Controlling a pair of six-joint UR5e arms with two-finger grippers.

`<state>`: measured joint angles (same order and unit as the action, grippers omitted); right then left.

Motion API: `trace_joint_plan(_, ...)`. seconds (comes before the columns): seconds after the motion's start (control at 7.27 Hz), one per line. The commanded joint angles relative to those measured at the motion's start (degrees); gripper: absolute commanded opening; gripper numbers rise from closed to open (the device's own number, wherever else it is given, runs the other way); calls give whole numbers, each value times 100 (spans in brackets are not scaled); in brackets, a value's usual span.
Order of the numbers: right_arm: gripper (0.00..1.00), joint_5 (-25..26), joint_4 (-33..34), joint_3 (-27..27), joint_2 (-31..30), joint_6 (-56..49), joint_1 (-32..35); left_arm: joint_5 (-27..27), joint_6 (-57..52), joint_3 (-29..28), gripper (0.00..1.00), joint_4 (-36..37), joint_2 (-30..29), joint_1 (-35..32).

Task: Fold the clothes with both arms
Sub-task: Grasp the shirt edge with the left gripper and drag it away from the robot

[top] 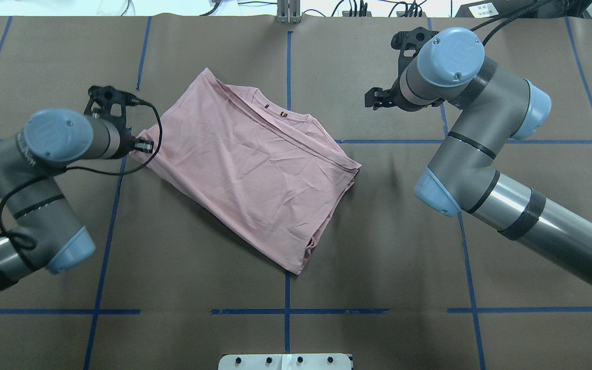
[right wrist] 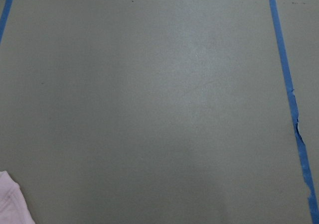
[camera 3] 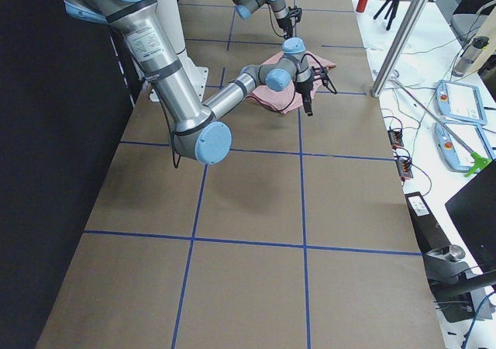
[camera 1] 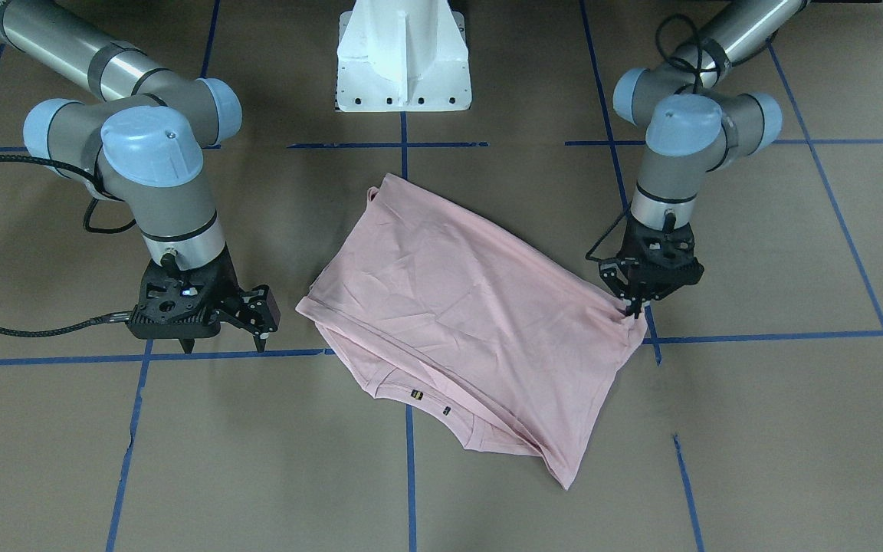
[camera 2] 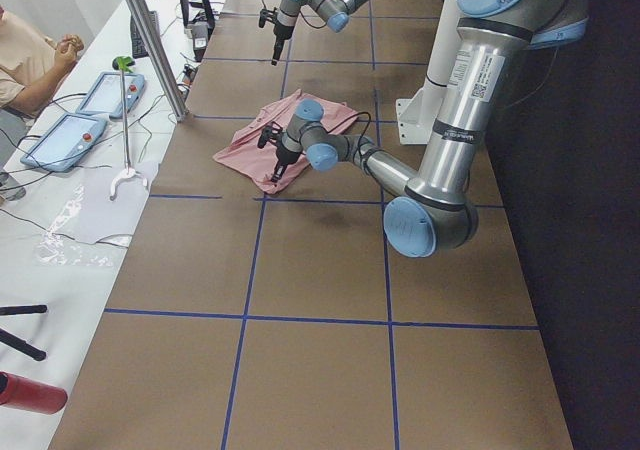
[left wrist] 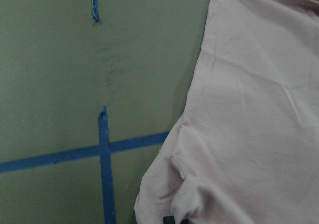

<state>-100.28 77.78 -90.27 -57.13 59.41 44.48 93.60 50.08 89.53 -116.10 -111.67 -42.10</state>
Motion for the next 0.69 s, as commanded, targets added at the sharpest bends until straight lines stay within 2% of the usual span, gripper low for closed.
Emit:
trace_joint_plan(0.0,100,8,0,1,0,9,-1,1,-453,-1406,0,-314,-880,-569)
trace_joint_plan(0.28,100,8,0,1,9,79,-9,-8,-980,-2926,0,-1488,-1339,-940)
trace_joint_plan(0.41,100,8,0,1,18,88,-27,0,-1104,-2959,0,-1599,-1323,-984)
trace_joint_plan(0.55,100,0,-9,1,70,210,-71,27,-1305,-2916,99,-1695,-1288,-985)
